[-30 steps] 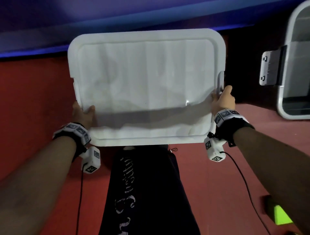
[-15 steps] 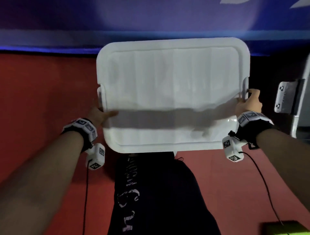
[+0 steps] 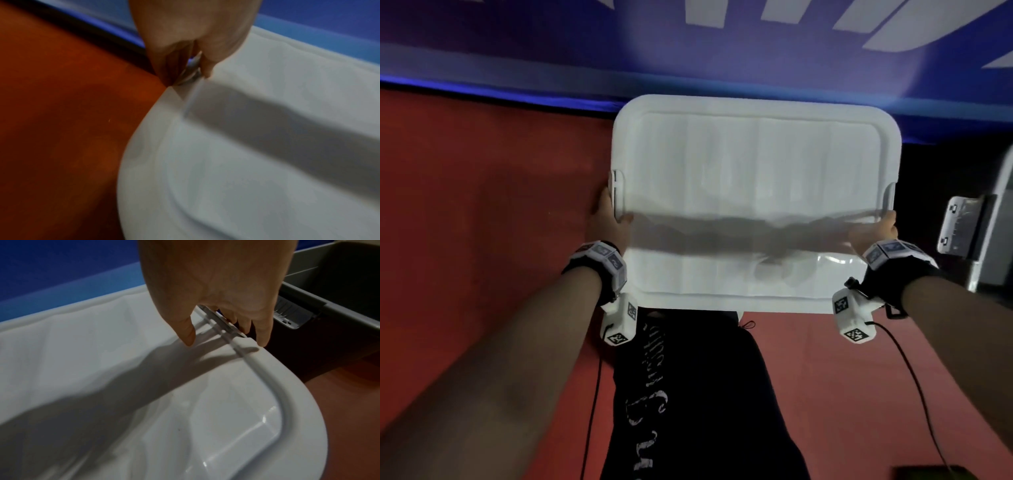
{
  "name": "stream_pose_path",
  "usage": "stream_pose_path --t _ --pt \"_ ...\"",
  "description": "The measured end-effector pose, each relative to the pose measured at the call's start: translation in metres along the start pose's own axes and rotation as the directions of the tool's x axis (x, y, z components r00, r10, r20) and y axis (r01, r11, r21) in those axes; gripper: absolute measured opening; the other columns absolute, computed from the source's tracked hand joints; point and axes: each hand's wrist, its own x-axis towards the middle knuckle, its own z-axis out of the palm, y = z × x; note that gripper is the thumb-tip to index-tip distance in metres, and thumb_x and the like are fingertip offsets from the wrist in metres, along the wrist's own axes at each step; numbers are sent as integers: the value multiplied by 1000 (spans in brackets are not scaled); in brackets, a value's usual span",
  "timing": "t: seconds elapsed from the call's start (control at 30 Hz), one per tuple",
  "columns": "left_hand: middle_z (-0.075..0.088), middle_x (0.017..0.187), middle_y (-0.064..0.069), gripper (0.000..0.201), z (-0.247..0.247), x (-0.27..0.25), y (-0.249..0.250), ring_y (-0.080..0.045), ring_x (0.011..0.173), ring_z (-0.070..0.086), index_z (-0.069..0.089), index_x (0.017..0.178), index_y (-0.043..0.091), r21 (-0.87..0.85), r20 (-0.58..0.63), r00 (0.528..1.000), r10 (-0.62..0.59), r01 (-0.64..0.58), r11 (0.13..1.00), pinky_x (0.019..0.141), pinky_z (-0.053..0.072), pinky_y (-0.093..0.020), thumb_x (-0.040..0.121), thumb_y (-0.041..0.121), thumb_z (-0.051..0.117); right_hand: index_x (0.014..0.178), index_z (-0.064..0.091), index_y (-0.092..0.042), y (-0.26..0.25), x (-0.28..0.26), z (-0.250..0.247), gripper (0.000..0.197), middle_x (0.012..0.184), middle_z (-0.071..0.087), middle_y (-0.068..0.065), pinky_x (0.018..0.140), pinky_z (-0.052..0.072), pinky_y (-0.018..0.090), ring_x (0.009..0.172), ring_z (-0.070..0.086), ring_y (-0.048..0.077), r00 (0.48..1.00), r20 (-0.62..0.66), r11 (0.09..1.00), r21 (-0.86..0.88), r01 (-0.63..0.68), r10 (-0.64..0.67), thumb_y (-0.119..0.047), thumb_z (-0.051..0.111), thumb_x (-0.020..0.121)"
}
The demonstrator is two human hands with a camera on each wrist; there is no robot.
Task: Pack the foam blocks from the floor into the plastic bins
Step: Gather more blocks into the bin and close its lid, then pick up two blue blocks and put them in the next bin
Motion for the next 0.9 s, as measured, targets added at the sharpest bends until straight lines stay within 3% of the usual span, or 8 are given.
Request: stream_pose_path --t 0.07,0.13,0.2,0.3,0.47,0.57,0.7,0.9 --pt "54 128 -29 58 0 8 3 -45 115 52 41 137 12 133 -45 998 40 -34 991 102 40 -49 86 36 52 134 42 -6 4 -7 7 50 137 46 19 106 33 38 125 46 33 981 -172 995 -69 78 -89 -29 45 89" --pt "59 114 -32 52 -7 13 12 -48 101 57 46 127 9 264 -48 997 64 -49 963 92 45 -50 81 33 48 134 41 -6 11 -12 8 44 133 48 21 104 36 39 121 49 35 976 -167 981 -152 118 -143 -16 47 91" --pt "62 107 -30 48 -15 13 25 -47 94 59 48 123 8 255 -28 998 49 -41 966 86 48 -50 79 28 48 140 33 -8 17 -15 0 56 137 42 22 105 36 43 123 47 37 988 -7 964 -220 147 -152 -12 52 88" --pt "58 115 -28 51 -25 0 40 -46 103 56 43 132 6 252 -27 1000 -7 14 968 88 45 -46 82 10 56 147 18 -11 13 -29 -17 68 146 29 22 107 32 45 130 37 38 976 201 939 -311 150 -89 -19 55 90" --pt "44 137 -21 54 -31 -40 78 -36 123 46 43 136 9 272 214 977 -21 -39 962 103 38 -35 85 16 59 147 20 -10 -2 -86 -31 64 148 31 18 108 31 40 134 36 34 950 295 934 -298 195 -104 -19 50 92" --pt "47 138 -16 50 -36 -70 112 -32 123 49 44 137 12 315 405 914 26 -166 934 104 39 -36 89 22 58 147 23 -11 -6 -125 -40 63 144 38 17 103 37 37 129 42 34 941 332 954 -252 159 -69 -17 50 91" --pt "44 141 -12 50 -41 -118 157 -28 126 47 38 141 14 341 610 779 146 -424 839 104 39 -36 94 24 54 147 25 -15 8 -177 -56 60 141 42 15 99 40 35 126 45 31 939 340 981 -157 116 -56 -15 49 92" --pt "42 141 -14 54 -36 -199 199 -28 126 47 33 144 16 368 754 608 249 -704 607 104 39 -37 94 24 52 145 31 -16 69 -235 -87 58 139 43 17 101 39 38 126 44 34 953 301 999 18 -46 39 -13 48 90"
